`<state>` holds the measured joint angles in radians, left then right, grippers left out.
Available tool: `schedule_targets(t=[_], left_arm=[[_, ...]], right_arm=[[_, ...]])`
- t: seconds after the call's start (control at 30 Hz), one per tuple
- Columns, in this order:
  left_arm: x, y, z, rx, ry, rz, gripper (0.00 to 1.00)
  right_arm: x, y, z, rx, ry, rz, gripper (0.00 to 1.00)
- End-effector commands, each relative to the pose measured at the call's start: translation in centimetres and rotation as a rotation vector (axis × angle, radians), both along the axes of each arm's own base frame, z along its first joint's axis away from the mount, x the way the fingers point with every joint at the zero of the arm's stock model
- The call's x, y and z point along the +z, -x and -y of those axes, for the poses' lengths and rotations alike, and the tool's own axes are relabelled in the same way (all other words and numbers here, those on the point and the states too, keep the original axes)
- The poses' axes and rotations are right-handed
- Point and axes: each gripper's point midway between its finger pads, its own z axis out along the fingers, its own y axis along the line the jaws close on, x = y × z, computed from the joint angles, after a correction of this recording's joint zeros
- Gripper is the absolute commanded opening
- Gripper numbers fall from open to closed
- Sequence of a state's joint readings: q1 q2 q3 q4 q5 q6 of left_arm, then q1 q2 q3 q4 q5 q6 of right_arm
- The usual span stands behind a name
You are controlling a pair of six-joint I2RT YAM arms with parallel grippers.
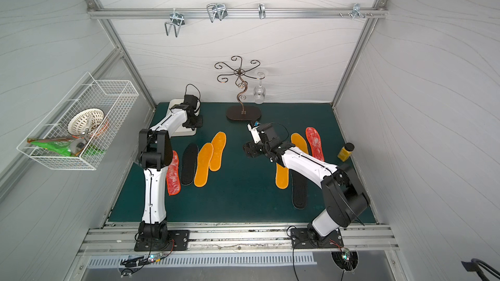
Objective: Put the insoles into the storage box
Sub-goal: Pick up the storage box at the corner of the board.
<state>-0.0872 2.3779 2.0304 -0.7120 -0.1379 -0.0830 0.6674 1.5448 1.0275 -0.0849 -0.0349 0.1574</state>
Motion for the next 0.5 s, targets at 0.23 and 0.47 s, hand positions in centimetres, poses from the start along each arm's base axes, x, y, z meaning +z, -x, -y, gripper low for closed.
schedule_targets(t=[0.23,0.47], left_arm=[[-0.47,0.63,0.2,0.013,-0.002,-0.049,0.12],[-0.2,0.64,0.33,0.008,-0.028,-0.044,0.0]], right_arm=[[-0.61,-0.17,0.17,-0.007,0.017,-0.001,0.8],[-0.35,-0.24,0.58,-0.025,0.027,0.005,0.81]])
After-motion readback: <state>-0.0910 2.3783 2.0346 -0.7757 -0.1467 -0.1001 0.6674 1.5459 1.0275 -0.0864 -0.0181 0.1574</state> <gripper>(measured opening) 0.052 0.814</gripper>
